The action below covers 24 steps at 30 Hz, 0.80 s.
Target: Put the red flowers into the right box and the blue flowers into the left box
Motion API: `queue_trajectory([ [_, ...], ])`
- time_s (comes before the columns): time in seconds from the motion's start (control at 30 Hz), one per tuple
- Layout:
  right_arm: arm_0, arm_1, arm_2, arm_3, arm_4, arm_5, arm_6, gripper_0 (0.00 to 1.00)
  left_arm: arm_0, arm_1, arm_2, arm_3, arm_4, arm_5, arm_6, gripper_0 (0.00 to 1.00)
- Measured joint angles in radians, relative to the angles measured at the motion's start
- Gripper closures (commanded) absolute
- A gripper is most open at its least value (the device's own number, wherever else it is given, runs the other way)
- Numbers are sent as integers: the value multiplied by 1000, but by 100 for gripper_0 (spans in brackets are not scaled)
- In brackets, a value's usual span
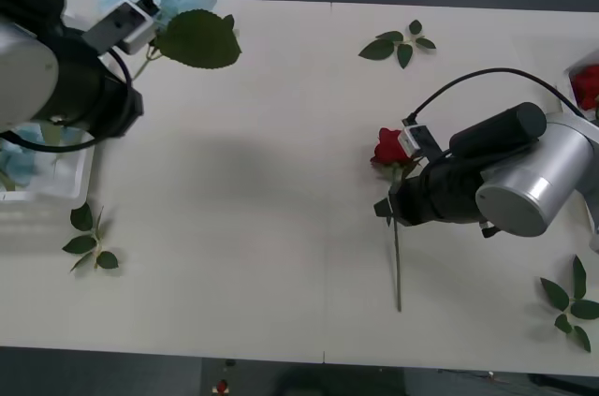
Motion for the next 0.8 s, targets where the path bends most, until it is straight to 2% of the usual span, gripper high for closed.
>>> queue_trajectory([
  [0.17,0,1,0,47,4,0,-65,5,0,114,131,30,50,0,-124,100],
  [0.3,0,30,0,87,43,0,-68,5,0,196,182,142,90,0,-215,100],
  [0.43,0,80,0,125,67,0,-68,5,12,258,223,250,50,0,-336,100],
  [0.67,-1,142,0,162,77,0,-79,5,54,298,260,425,-72,-3,-477,100],
  [0.8,-1,163,0,168,107,0,-87,5,54,298,260,545,-89,-86,-521,100],
])
